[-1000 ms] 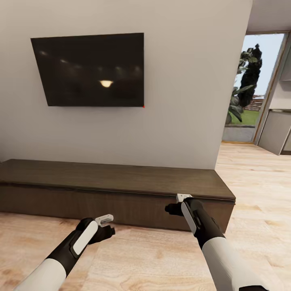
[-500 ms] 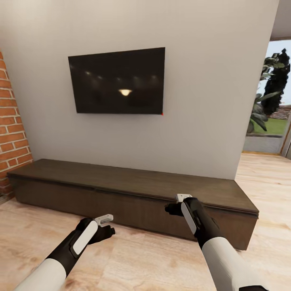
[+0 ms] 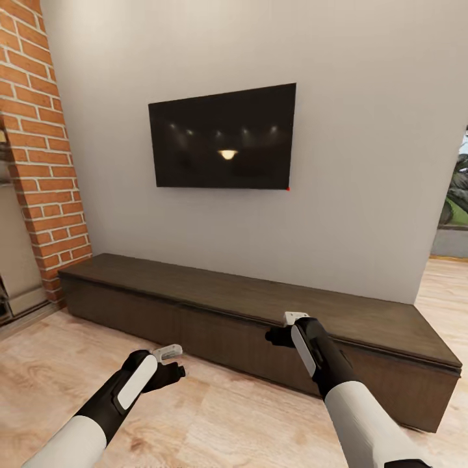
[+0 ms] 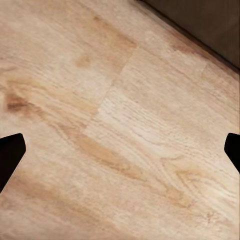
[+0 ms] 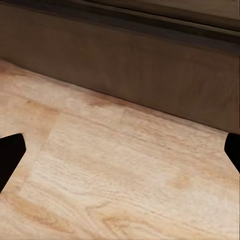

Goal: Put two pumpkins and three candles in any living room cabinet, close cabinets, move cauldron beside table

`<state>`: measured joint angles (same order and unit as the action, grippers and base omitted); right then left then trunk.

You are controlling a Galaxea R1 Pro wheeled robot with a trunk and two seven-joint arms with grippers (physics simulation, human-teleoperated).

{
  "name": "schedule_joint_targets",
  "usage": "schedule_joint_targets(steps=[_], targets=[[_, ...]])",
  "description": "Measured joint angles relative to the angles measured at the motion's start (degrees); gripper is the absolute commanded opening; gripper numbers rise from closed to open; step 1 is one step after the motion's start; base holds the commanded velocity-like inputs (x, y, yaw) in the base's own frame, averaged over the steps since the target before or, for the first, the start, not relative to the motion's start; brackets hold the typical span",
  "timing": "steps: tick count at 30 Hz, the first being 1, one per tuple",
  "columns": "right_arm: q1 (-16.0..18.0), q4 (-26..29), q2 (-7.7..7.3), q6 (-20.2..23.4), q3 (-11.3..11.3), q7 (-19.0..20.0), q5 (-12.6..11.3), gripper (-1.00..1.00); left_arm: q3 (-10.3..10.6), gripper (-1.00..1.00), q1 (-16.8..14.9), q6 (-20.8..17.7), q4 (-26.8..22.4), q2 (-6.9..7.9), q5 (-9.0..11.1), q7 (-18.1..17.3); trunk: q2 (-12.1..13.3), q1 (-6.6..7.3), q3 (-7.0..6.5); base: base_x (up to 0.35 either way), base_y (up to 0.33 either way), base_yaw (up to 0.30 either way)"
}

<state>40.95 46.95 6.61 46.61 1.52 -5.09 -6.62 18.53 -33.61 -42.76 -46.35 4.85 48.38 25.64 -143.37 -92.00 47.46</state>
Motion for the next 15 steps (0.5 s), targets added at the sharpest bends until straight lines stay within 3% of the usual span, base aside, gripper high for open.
schedule_joint_targets(steps=[4,15], targets=[[0.01,-0.02,0.00,-0.04,0.02,0.00,0.01,1.00,0.03,1.00,0.00,0.04,-0.24,0.06,-0.05,0.00,0.00,0.00,0.14,0.000,0.018,0.263],[-0.02,-0.03,0.00,-0.04,0.04,0.00,0.04,1.00,-0.26,1.00,0.00,0.05,-0.05,0.13,-0.10,0.08,0.00,0.00,0.53,0.000,0.149,0.263]])
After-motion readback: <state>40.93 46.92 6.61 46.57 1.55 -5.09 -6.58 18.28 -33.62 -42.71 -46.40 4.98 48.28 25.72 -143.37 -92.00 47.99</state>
